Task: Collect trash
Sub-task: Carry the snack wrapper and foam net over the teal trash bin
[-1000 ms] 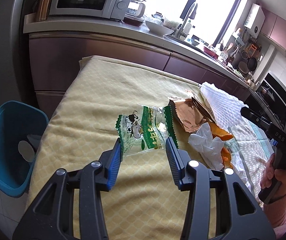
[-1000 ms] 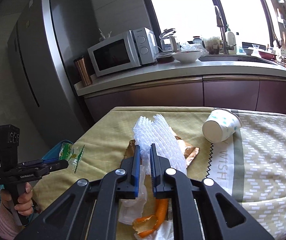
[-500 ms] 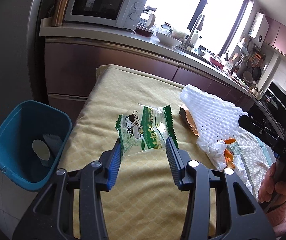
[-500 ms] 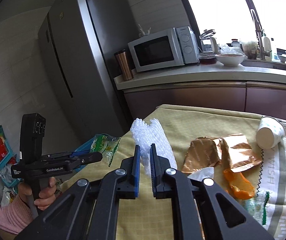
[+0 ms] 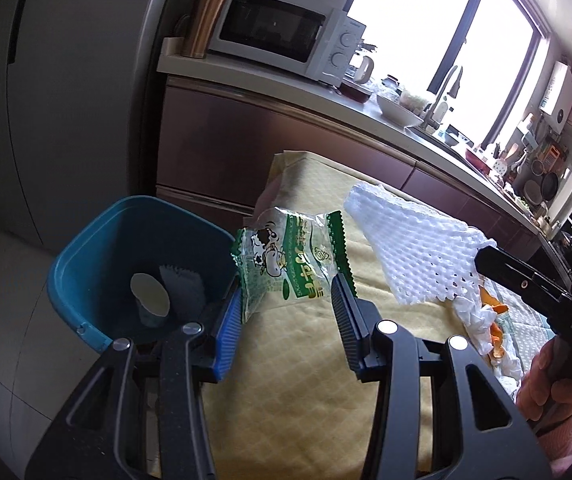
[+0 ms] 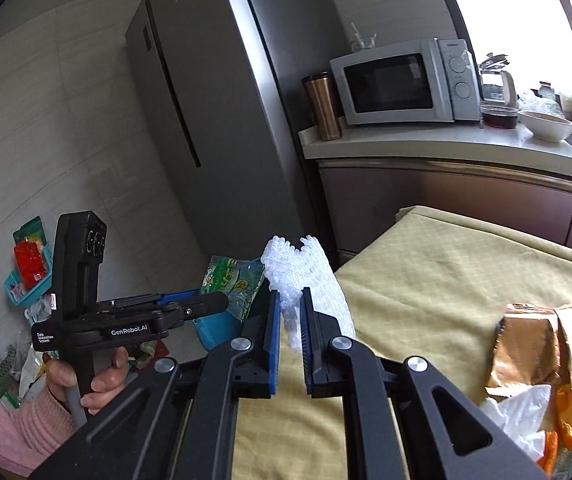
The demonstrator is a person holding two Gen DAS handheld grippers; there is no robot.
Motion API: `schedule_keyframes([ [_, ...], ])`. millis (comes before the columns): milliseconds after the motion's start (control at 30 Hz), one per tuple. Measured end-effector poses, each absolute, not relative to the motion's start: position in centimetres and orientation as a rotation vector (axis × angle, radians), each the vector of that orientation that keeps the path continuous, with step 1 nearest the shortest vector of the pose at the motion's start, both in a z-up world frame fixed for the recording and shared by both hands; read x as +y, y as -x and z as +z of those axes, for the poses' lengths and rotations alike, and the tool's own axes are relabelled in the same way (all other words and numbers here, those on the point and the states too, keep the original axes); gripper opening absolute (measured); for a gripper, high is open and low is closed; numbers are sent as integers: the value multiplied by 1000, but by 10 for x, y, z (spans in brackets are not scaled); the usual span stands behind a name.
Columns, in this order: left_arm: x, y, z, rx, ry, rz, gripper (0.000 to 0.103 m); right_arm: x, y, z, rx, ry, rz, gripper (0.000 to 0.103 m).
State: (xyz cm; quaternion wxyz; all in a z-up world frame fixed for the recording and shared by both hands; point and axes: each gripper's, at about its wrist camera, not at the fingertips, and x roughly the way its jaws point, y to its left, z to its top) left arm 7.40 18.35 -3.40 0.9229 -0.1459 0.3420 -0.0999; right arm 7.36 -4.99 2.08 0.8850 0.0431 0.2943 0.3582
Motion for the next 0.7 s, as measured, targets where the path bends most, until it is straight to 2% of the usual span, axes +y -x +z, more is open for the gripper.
schedule_keyframes([
  [700,259,-88,-65,751,346,-7,43,74,-119,3,699,15,899,8],
])
